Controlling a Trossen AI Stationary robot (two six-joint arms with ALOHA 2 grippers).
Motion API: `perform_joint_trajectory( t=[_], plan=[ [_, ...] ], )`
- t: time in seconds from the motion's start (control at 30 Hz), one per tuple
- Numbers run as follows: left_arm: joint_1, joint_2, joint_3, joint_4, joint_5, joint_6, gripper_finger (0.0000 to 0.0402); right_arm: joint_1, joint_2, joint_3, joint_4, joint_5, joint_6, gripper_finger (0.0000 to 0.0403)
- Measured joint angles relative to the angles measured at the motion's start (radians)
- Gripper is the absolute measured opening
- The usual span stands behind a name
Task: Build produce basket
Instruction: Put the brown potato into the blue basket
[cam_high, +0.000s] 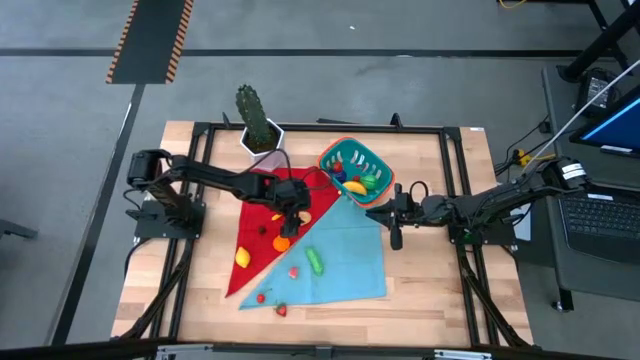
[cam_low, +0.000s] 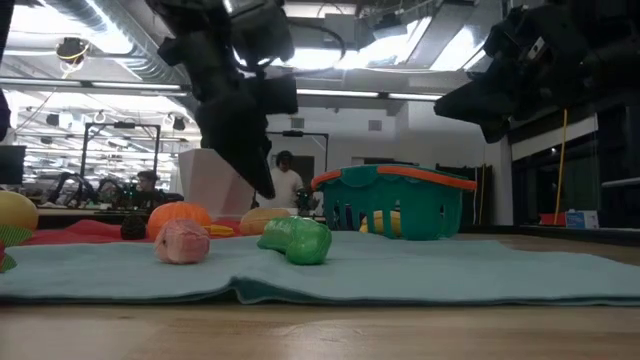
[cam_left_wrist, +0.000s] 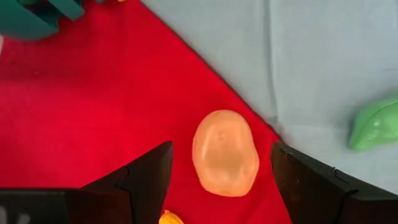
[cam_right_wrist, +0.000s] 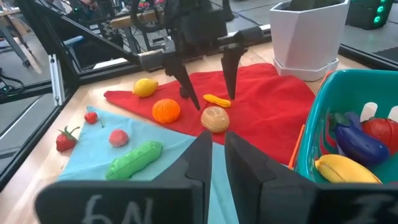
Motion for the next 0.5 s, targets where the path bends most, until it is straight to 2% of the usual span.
perform_joint_trajectory(
  t=[0.5],
  plan=[
    [-0.002,0.027,0.0,0.002,0.0,-0.026,0.026,0.0,0.0,0.0,-0.034,-0.001,0.0,0.0047]
  ],
)
